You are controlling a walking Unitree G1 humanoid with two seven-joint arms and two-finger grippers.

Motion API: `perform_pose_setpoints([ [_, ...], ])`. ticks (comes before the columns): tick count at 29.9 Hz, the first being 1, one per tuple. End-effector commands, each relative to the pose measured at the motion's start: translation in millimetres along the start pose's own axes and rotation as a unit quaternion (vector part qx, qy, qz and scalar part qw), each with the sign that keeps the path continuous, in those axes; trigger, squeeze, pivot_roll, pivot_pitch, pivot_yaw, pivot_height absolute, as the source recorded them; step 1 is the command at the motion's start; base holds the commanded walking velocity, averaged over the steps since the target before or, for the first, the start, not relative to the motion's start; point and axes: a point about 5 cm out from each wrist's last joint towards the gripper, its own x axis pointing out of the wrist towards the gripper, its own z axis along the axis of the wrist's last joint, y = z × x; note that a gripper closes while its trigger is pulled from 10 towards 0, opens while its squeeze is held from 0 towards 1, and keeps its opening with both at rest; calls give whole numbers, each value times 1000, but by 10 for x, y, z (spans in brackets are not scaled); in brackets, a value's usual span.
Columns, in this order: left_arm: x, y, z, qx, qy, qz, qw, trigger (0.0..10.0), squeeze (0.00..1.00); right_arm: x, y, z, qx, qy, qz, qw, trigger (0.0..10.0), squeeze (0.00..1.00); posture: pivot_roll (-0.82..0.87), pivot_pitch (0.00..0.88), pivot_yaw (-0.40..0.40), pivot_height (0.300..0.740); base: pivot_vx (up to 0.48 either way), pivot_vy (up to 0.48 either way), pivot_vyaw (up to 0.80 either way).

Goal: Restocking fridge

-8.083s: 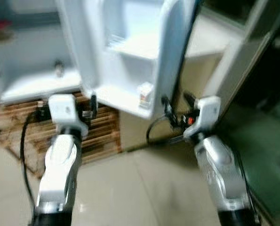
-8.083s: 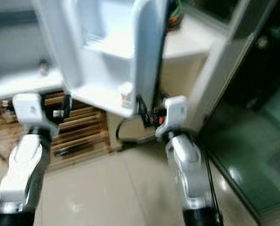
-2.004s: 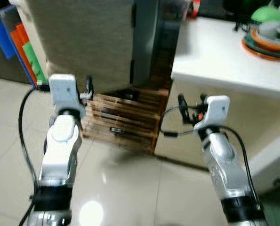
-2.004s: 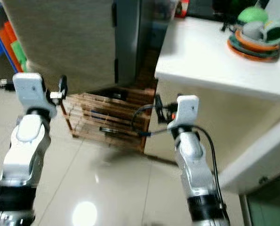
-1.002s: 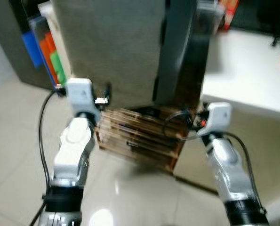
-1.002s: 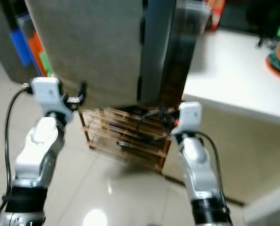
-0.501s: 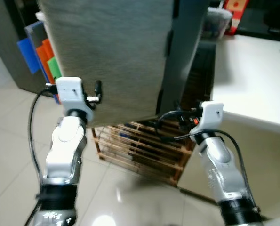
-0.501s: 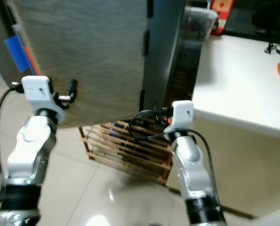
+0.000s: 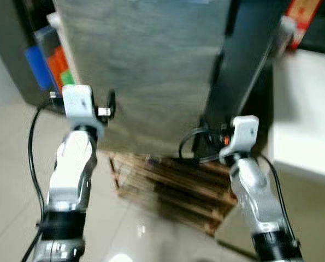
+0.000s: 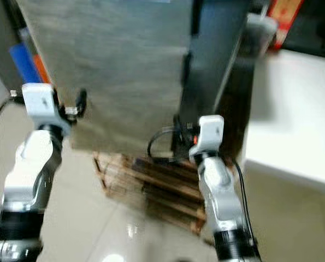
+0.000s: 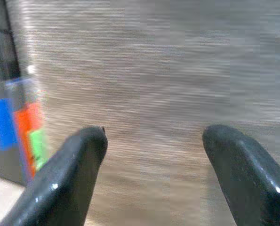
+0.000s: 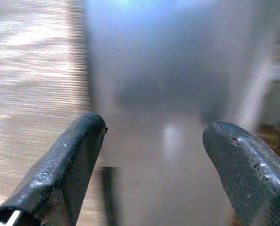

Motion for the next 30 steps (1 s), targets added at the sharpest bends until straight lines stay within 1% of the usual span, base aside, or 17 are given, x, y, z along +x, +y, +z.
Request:
perform_pose_setpoints([
  [1, 20, 65, 54, 2, -5, 11, 1000, 10000, 0, 35, -18, 74, -1, -11, -7, 1000, 10000, 0, -79, 0, 3, 740, 472, 0, 0],
  [8, 26, 80, 87, 0, -18, 15, 1000, 10000, 0, 33, -15, 90, -2, -12, -5, 1000, 10000, 0, -79, 0, 0, 740, 472, 0, 0],
  [11, 29, 43, 78, 8, -15, 8, 1000, 10000, 0, 29, -16, 95, -3, -13, -4, 1000, 10000, 0, -80, 0, -2, 740, 0, 0, 0],
  [13, 29, -57, 32, 11, -7, -5, 1000, 10000, 0, 25, -23, 93, -5, -12, -3, 1000, 10000, 0, -86, 0, 0, 740, 0, 0, 0],
  [15, 27, -71, 30, 12, -7, -8, 1000, 10000, 0, 25, -24, 94, -5, -12, -4, 1000, 10000, 0, -86, 0, 0, 740, 0, 0, 0],
  [17, 24, -91, 23, 3, -6, -16, 1000, 10000, 0, 23, -24, 97, -5, -13, -4, 1000, 10000, 0, -86, 0, 0, 740, 0, 0, 0],
  [19, 24, -91, 23, 3, -6, -16, 1000, 10000, 0, 23, -24, 97, -5, -13, -4, 1000, 10000, 0, -86, 0, 0, 740, 0, 0, 0],
  [21, 23, -106, 22, -14, -6, -25, 1000, 10000, 0, 26, -25, 103, -4, -13, -5, 1000, 10000, 0, -90, 0, 1, 740, 0, 0, 0],
  [25, 19, -109, 12, -19, -5, -26, 999, 10000, 0, 24, -37, 105, -2, -12, -7, 1000, 10000, 0, -91, 0, -1, 740, 0, 480, 0],
  [30, 15, -108, -35, -30, 8, -29, 999, 10000, 0, 26, -78, 130, 4, -19, -20, 1000, 10000, 0, -91, 0, -1, 740, 0, 480, 0],
])
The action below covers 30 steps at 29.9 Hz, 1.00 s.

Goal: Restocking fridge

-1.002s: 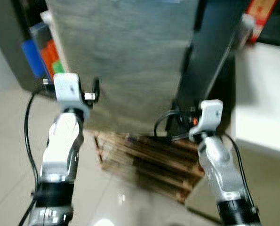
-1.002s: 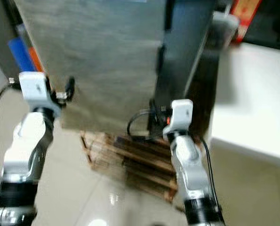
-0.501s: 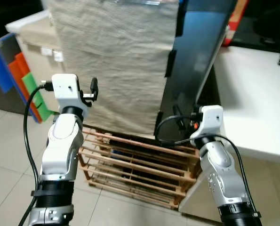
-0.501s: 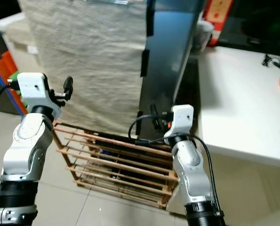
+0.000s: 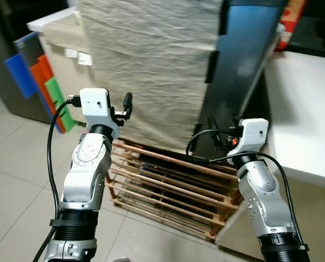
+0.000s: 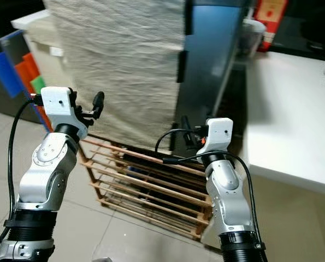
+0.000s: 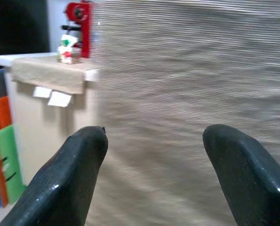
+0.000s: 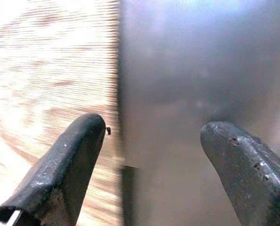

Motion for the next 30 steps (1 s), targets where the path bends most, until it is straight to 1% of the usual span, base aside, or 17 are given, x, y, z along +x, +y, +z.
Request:
perform_pose_setpoints([
  [1, 1, 34, -24, -4, 9, 1, 1000, 10000, 0, 32, 17, 76, 5, -15, -5, 1000, 10000, 0, -94, 0, -4, 740, 0, 480, -444],
  [5, 4, 34, -36, -8, 13, 0, 1000, 10000, 0, 43, -25, 78, 15, -10, -20, 1000, 10000, 0, -94, 0, -4, 740, 0, 480, -711],
  [13, -3, 40, -99, -10, 25, -3, 1000, 10000, 0, 28, -78, 75, 7, -11, -36, 999, 10000, 0, -98, 0, -2, 740, 0, 480, -800],
  [15, -4, 44, -125, -9, 29, -3, 1000, 10000, 0, 14, -92, 80, 7, -15, -41, 999, 10000, 0, -98, 0, -2, 740, 0, 480, -216],
  [18, -45, 76, -231, -2, 45, -1, 999, 10000, 0, -29, -123, 69, 6, -14, -46, 999, 10000, 0, -99, 0, 2, 740, 0, 480, 0],
  [20, -147, 132, -340, 13, 60, -4, 998, 10000, 0, -93, -153, 55, 4, -14, -48, 999, 10000, 0, -102, 0, 4, 740, 0, 480, 0],
  [21, -300, 199, -461, 16, 81, -10, 997, 10000, 0, -180, -192, 42, 3, -14, -51, 999, 10000, 0, -104, 0, 5, 740, 0, 480, 0],
  [22, -300, 199, -461, 16, 81, -10, 997, 10000, 0, -180, -192, 42, 3, -14, -51, 999, 10000, 0, -104, 0, 5, 740, 0, 480, 0],
  [23, -474, 270, -570, 15, 101, -15, 995, 10000, 0, -278, -233, 22, 1, -11, -53, 999, 10000, 0, -102, 0, 6, 740, 0, 480, 0],
  [24, -551, 304, -613, 14, 109, -15, 994, 10000, 0, -324, -252, 9, -1, -9, -54, 999, 10000, 0, -99, 0, 5, 740, 0, 480, 0],
  [26, -635, 354, -658, 13, 118, -11, 993, 10000, 0, -382, -279, -20, -4, -3, -56, 998, 10000, 0, -93, 0, 0, 740, 0, 480, 0],
  [27, -650, 379, -672, 11, 120, -3, 993, 10000, 0, -400, -294, -37, -5, 1, -59, 998, 10000, 0, -93, 0, 0, 740, 0, 480, 0],
  [30, -593, 376, -638, 5, 106, 4, 994, 10000, 0, -395, -285, -59, -5, 4, -58, 998, 10000, 0, -93, 0, 0, 740, 0, 480, 0],
])
